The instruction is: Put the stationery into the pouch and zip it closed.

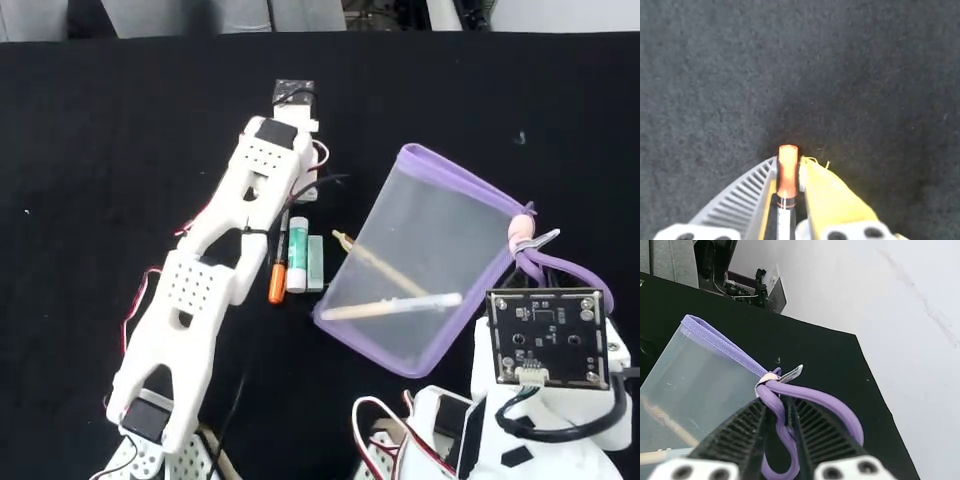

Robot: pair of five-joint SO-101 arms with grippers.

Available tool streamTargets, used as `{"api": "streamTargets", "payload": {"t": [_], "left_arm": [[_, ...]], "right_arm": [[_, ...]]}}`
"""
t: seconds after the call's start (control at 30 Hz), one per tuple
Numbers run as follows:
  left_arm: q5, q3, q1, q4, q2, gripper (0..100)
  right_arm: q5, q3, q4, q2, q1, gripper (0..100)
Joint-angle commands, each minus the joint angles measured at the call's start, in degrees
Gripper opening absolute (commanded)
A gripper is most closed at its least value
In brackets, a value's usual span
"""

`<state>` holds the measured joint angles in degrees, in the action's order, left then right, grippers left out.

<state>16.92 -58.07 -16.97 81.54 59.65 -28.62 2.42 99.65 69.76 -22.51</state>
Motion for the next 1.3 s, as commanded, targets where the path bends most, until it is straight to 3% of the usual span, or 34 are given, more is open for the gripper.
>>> {"api": "streamTargets", "payload": {"t": [0.0,0.2,0.37,0.5,0.73,1.0,1.13,1.27], "left_arm": [[-0.35,-12.79,2.15,5.63,0.44,3],[-2.2,-38.81,6.99,10.55,0.26,3],[-11.43,-37.32,6.55,8.79,-11.25,3],[-11.6,-37.49,5.14,8.18,-20.4,3],[-11.6,-37.41,-3.91,11.34,-39.03,3],[-11.6,-37.32,-16.04,11.43,-53.8,3],[-11.6,-37.23,-24.22,11.34,-56.88,3],[-11.6,-37.14,-27.03,8.09,-56.97,3]], "right_arm": [[0.53,0.4,1.32,0.13,0.88,1.1],[0.53,0.31,1.23,0.04,0.88,1.1],[0.44,0.04,1.23,0.04,0.88,1.1],[0.53,0.04,1.14,-0.04,1.14,1.1],[0.7,0.04,1.49,0.04,9.23,1.1],[2.11,2.42,1.49,0.22,9.58,1.1],[2.81,6.55,1.58,0.22,9.58,1.1],[4.66,9.36,1.58,0.22,9.76,1.1]]}}
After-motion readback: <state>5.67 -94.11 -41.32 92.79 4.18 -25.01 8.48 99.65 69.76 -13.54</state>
